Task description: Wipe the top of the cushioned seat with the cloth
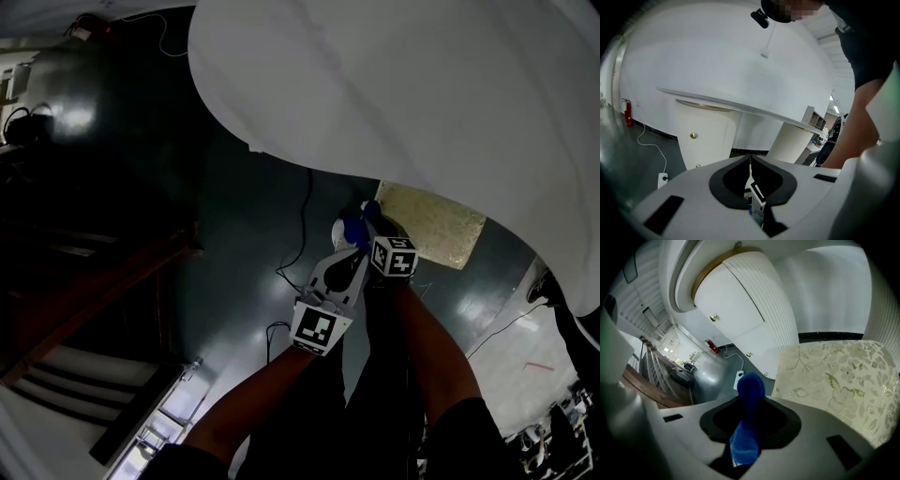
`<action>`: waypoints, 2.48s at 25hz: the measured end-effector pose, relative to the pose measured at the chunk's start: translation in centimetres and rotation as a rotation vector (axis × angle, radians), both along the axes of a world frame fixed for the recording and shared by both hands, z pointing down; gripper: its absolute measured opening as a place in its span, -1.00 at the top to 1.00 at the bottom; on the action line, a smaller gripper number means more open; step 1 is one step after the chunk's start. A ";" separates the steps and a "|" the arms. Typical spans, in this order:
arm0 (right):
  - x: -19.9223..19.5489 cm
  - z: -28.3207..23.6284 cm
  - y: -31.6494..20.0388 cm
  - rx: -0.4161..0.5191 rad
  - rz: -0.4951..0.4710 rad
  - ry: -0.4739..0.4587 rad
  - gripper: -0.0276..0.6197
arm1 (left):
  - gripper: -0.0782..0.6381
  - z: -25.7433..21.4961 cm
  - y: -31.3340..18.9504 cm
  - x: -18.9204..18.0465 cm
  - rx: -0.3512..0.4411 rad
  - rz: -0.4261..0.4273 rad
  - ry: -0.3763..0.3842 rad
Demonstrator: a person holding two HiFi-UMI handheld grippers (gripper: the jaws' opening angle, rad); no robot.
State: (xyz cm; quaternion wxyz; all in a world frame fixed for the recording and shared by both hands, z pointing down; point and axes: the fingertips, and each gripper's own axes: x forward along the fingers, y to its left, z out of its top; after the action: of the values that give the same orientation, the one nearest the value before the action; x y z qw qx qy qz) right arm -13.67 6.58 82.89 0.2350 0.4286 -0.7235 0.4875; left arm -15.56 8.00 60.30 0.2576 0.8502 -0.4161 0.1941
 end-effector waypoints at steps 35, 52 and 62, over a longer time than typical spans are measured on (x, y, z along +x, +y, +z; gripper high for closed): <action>10.3 4.4 2.3 -0.077 0.005 0.081 0.52 | 0.72 1.2 2.6 8.1 -0.013 0.150 0.026; 17.6 3.4 3.6 -0.091 0.026 0.118 0.52 | 0.72 0.3 2.7 13.7 0.000 0.201 0.011; 22.2 2.8 4.4 -0.098 0.037 0.131 0.52 | 0.72 0.4 3.3 18.4 -0.001 0.251 0.003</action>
State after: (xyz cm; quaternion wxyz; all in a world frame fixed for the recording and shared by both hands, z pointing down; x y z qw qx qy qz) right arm 8.48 10.99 85.67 0.2937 0.4607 -0.6738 0.4974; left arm 2.82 11.31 60.66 0.2324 0.8957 -0.3061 0.2237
